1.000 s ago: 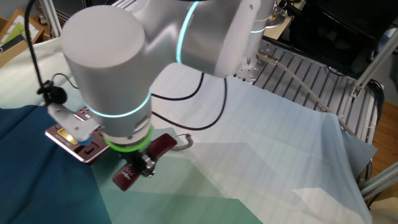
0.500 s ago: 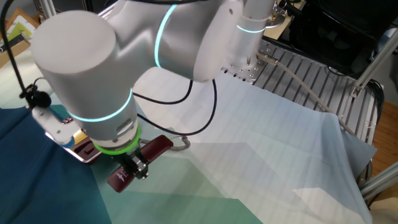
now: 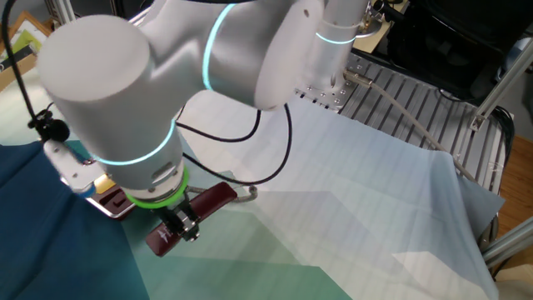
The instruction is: Place the handset of the telephone on the corresponding phone cradle
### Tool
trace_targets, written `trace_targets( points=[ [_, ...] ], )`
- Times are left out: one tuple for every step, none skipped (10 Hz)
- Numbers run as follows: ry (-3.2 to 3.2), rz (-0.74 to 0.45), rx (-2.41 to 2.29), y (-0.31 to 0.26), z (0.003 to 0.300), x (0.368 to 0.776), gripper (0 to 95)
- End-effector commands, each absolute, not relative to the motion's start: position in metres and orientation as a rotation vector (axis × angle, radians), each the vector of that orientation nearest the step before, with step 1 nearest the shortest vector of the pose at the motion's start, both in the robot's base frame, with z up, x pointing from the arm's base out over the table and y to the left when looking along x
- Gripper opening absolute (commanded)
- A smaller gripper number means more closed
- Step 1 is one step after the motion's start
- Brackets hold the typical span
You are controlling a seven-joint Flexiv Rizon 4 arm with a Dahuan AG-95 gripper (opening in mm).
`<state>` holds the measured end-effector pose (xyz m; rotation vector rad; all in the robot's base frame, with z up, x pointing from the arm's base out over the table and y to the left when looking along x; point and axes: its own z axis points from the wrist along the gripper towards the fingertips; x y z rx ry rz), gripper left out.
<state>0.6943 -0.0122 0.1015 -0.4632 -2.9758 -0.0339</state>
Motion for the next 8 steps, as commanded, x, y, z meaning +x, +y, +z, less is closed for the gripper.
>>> trace_targets(
  points=[
    [-3.003,-0.077,-0.526,-0.0112,0.1015,0.6862,0.0],
    [-3.008,-0.064,-0.534,-0.0112,0.1015,0.6862,0.0],
    [-3.020,-0.056,-0.551,-0.0112,0.1015,0.6862,0.0],
    [-3.017,-0.056,-0.560,-0.0112,0.1015,0.6862,0.0],
    [-3.012,-0.018,-0.582,-0.0112,0.1015,0.6862,0.0],
    [-3.004,0.021,-0.599,-0.0112,0.1015,0.6862,0.0],
    [-2.999,0.046,-0.599,-0.0112,0.1015,0.6862,0.0],
    [-2.992,0.050,-0.611,-0.0112,0.1015,0.6862,0.0]
  ],
)
